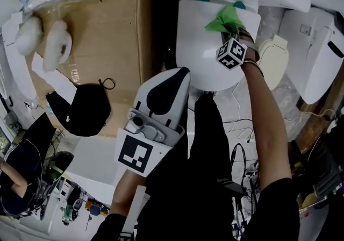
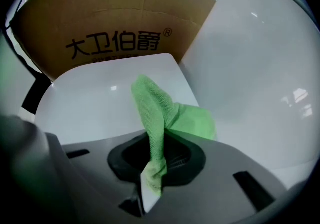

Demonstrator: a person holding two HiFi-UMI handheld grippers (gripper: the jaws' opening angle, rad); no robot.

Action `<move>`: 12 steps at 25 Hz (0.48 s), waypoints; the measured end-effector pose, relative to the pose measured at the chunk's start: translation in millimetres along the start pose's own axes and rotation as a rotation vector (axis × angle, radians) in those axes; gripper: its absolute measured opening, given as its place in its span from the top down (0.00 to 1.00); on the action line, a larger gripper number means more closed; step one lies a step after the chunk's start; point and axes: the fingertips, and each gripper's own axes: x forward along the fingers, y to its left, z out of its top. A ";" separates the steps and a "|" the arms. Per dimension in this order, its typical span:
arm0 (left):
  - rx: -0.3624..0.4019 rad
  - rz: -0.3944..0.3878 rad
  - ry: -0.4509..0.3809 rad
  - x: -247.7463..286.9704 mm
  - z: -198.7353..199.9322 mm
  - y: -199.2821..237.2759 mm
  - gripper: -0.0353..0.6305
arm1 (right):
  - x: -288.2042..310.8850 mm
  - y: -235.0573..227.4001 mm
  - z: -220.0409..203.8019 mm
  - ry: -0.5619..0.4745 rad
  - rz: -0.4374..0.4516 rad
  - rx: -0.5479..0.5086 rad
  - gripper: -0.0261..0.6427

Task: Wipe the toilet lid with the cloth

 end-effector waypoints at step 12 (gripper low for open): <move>-0.007 0.013 -0.014 -10.0 -6.3 -8.9 0.94 | -17.3 78.6 -13.4 0.027 0.079 -0.021 0.89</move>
